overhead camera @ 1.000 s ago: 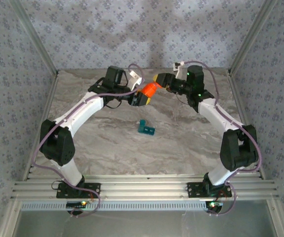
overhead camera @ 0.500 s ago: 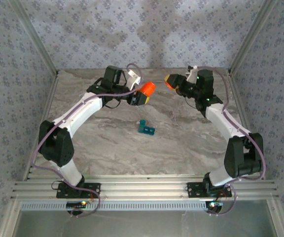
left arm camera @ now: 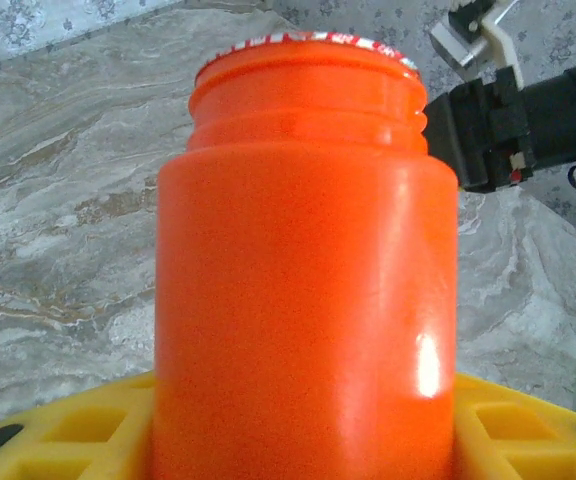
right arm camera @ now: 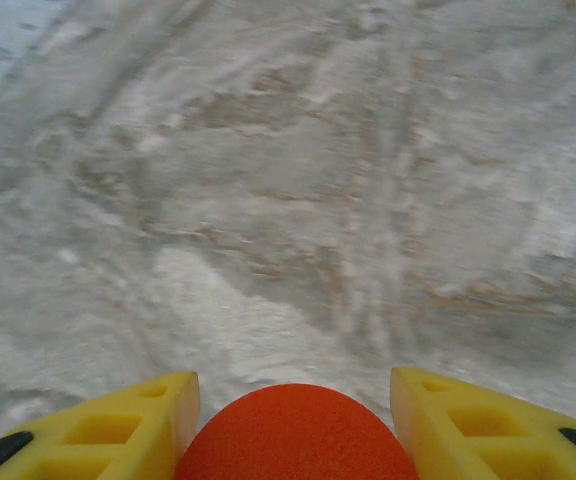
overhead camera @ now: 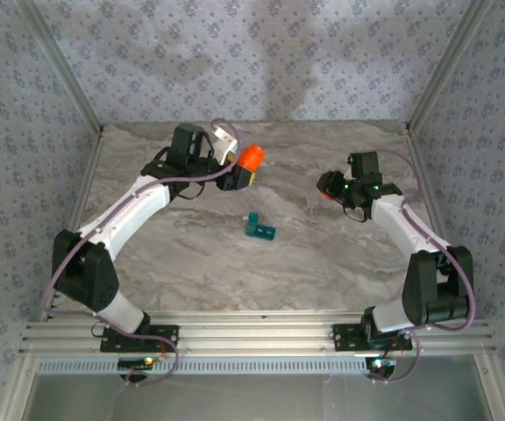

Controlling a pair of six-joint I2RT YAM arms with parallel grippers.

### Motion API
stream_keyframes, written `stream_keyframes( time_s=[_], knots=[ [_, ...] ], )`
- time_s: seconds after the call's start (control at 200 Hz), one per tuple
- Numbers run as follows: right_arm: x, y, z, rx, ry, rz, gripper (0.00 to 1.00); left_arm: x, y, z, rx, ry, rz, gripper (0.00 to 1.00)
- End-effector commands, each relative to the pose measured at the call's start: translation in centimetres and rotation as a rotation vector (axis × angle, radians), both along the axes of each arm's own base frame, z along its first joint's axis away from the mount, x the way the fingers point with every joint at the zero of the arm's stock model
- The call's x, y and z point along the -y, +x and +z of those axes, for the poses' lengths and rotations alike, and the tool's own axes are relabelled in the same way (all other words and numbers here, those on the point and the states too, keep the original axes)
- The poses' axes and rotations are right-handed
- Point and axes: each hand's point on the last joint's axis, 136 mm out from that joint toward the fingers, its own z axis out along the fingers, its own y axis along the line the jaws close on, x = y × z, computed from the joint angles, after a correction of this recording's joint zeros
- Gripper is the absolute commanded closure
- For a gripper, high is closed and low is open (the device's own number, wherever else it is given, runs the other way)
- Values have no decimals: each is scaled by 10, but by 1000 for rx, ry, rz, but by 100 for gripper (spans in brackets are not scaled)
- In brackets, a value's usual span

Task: Sort the pills into containers

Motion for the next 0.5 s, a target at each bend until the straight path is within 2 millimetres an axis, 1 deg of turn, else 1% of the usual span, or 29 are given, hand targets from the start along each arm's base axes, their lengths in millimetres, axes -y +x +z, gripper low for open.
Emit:
stream_keyframes(
  time_s=[0.0, 0.115, 0.23, 0.39, 0.495],
  knots=[
    [21, -16, -41, -124, -185, -47, 63, -7, 0, 22, 61, -40, 26, 100],
    [27, -20, -61, -182, -269, -72, 63, -11, 0, 28, 64, -48, 42, 100],
    [31, -25, -79, -225, -326, -93, 63, -12, -3, 24, 61, -38, 38, 100],
    [26, -28, -94, -256, -380, -76, 63, -18, -5, 23, 62, -34, 69, 100],
    [26, -30, -102, -280, -391, -100, 63, -21, -8, 23, 65, -28, 74, 100]
  ],
)
